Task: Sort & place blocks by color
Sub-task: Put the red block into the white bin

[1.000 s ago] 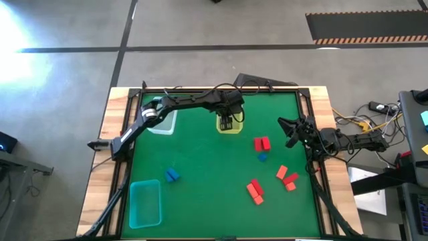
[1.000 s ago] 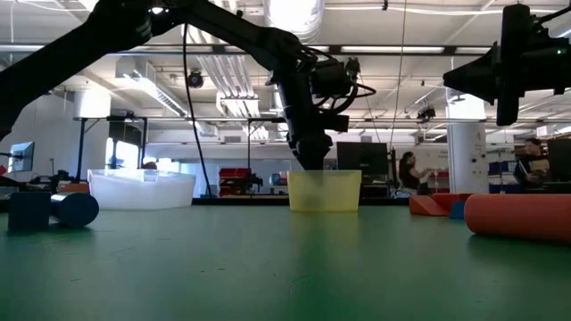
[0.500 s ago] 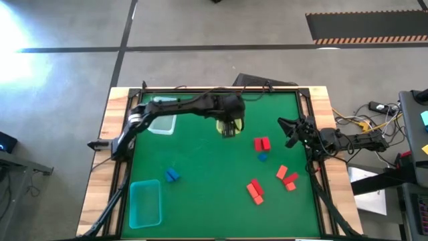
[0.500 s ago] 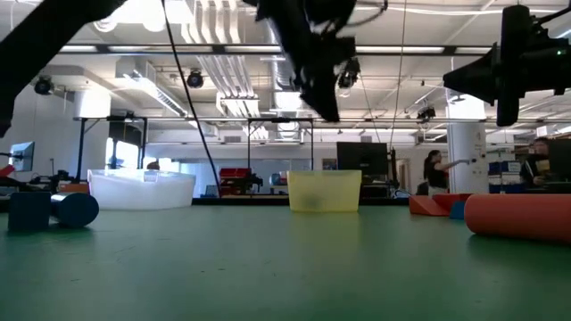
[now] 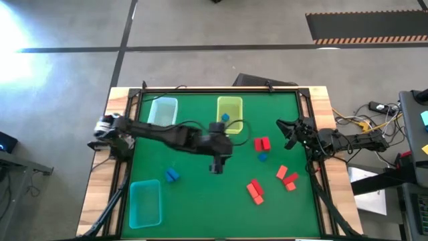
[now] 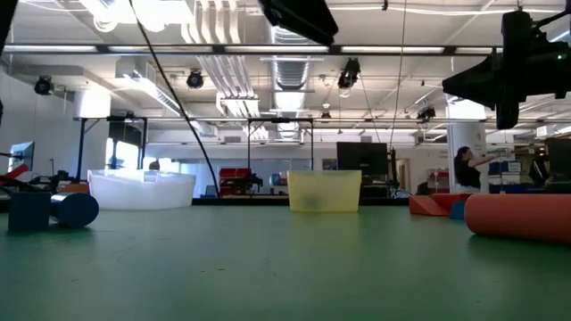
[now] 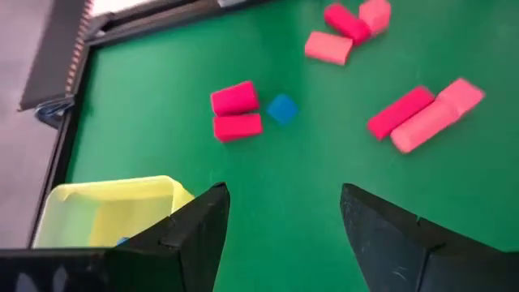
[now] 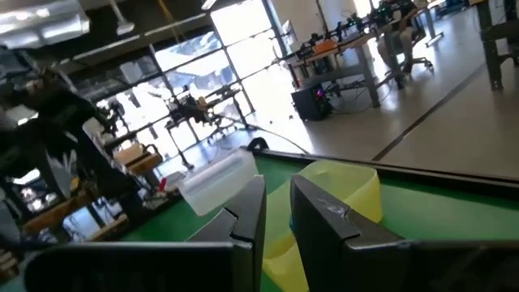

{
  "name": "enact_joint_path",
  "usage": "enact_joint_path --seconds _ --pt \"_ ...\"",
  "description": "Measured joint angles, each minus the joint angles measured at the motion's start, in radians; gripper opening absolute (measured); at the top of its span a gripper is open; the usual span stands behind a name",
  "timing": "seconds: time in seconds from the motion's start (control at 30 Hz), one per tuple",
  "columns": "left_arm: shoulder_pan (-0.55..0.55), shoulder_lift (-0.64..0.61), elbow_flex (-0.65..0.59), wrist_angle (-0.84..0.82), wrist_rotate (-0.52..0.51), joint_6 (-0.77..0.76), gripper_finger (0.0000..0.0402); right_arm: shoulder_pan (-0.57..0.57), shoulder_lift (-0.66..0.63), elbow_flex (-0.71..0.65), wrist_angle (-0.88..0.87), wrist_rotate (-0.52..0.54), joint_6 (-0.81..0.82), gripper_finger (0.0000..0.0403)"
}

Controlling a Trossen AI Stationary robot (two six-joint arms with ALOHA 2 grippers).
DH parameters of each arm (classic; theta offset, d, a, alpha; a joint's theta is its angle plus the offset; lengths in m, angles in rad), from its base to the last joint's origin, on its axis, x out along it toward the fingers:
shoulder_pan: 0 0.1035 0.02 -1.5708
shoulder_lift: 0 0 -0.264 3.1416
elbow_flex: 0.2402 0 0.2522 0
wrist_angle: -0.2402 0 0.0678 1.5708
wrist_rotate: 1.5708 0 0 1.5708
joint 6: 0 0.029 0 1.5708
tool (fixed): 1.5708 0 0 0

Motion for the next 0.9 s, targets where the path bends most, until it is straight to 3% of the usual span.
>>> enact_joint_path --seconds 0.17,0.47,0.63,0.9 --pt "-0.061 -0.167 -0.273 0.224 -0.017 -0.113 0.0219 0.000 0.009 -0.001 -0.005 0.003 0.000 0.0050" --pt "-0.096 -0.384 -0.667 0.670 -0.019 -0.116 0.0219 0.000 0.029 -0.003 -0.003 -0.054 0.046 0.0050" --pt "-0.092 -0.469 -0.795 0.782 -0.030 -0.108 0.0219 0.000 0.066 -0.004 0.061 -0.102 0.103 0.0050" --pt "-0.085 -0.531 -0.860 0.830 -0.122 -0.104 0.0219 0.000 0.194 -0.003 0.310 -0.129 0.068 0.0050"
